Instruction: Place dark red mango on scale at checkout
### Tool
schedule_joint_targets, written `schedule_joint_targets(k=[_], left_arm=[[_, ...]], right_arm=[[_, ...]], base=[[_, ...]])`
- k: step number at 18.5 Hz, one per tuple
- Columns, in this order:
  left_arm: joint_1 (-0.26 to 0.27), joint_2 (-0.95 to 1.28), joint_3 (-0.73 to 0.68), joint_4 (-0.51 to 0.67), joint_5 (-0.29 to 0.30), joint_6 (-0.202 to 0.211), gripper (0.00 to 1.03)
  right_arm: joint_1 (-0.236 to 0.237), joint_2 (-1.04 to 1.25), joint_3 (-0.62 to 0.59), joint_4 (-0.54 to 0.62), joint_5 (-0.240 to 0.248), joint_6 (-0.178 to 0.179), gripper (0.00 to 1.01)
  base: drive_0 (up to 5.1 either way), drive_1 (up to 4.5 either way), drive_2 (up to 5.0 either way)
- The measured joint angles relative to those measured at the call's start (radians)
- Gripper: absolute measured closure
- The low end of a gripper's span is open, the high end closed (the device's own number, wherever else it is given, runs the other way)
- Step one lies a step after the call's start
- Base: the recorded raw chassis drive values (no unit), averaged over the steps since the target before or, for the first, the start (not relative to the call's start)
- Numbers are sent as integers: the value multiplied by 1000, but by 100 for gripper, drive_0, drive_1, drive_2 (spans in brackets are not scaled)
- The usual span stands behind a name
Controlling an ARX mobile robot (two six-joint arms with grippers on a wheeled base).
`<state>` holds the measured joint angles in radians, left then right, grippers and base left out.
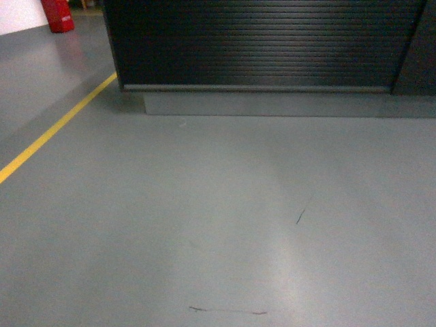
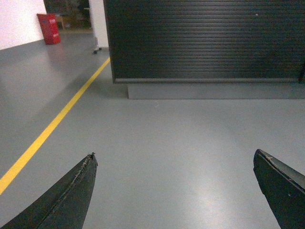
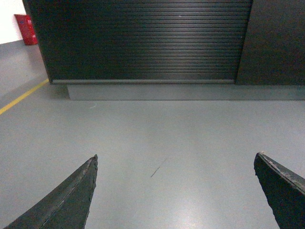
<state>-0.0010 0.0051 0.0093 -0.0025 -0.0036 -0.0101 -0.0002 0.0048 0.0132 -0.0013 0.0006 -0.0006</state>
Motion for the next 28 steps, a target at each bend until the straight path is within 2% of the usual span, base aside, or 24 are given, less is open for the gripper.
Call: schedule_joint_targets(k=[13,28], left_arm=[[0,0,0,-2,3,0,5],[0,0,0,2,3,0,5]], right_arm=[[0,0,0,-4,0,0,3],[0,0,0,-2,0,0,3]], base=[[0,423,-423],[1,304,-302]])
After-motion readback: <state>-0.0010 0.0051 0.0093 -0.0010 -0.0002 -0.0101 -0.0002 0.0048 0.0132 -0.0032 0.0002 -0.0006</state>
